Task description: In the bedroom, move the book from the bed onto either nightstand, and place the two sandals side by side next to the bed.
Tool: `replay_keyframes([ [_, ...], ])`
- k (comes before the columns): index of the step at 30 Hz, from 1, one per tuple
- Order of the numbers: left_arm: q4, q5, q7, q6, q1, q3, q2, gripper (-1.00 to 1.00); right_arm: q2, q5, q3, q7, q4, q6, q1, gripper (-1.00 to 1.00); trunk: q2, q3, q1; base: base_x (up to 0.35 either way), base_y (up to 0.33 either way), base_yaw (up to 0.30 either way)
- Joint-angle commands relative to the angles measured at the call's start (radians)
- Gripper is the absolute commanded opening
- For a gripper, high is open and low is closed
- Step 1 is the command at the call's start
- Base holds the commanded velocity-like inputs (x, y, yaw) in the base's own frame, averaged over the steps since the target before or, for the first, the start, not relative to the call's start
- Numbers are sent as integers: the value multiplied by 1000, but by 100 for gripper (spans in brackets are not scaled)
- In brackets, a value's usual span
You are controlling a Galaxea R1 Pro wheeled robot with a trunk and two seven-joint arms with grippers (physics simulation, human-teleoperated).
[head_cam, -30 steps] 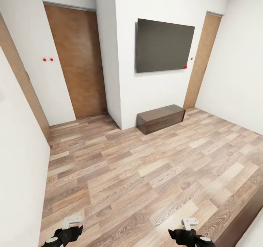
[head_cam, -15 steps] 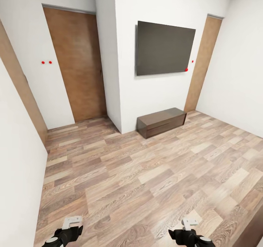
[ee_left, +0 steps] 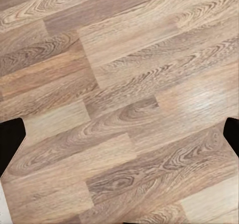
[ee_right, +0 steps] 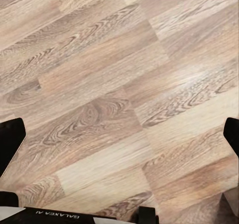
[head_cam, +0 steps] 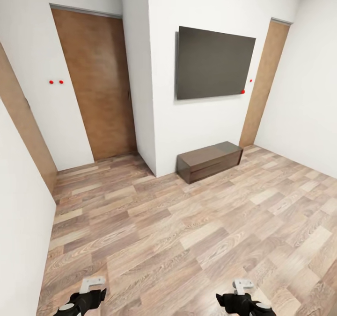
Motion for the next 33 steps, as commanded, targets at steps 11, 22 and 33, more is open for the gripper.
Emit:
replay_keyframes([
  [11,1,10,-1,-3,-1,-8,0,100,0,7,-8,7,-2,3,-1,100,-2,11,1,349,142,0],
  [22,1,10,-1,-3,-1,-8,0,100,0,7,-8,7,-2,3,-1,100,-2,14,1,350,104,0],
  [33,1,10,-1,-4,-1,-8,0,100,0,7,-8,7,-2,3,-1,100,-2,14,1,350,31,0],
])
